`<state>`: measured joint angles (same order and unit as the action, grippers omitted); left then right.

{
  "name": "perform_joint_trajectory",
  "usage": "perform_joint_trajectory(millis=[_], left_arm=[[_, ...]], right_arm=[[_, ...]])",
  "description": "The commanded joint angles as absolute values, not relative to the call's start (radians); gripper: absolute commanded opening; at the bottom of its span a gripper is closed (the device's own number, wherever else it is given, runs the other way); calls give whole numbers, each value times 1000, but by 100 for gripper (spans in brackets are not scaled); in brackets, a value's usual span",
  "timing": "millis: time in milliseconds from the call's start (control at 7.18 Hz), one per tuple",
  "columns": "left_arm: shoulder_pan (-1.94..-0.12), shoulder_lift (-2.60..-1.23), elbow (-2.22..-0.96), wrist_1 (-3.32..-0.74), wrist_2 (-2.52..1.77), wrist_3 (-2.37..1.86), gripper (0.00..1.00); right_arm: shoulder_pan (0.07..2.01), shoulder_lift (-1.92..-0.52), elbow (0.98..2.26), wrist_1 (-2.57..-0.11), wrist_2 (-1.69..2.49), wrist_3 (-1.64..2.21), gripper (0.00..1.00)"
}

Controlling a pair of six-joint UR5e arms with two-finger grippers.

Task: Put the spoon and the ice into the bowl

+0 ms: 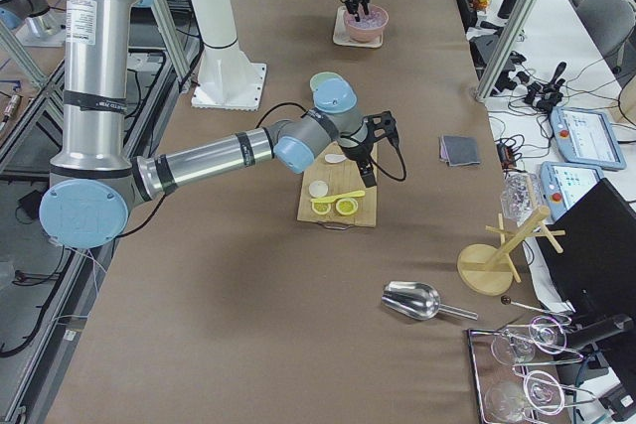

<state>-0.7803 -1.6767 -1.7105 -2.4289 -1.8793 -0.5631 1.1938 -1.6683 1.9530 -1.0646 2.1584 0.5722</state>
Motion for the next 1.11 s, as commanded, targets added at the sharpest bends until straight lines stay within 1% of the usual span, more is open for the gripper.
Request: perform_joint_trajectory(millis=[0,975], left_arm=[[-781,-1677,-1689,-2436,-1884,-563,74],[-770,-1694,-1666,-2438,-1894,-565,75]], right_arm=[[1193,-1669,1953,-1065,2158,572,100],[1193,-1671,1953,-1065,2158,572,100]])
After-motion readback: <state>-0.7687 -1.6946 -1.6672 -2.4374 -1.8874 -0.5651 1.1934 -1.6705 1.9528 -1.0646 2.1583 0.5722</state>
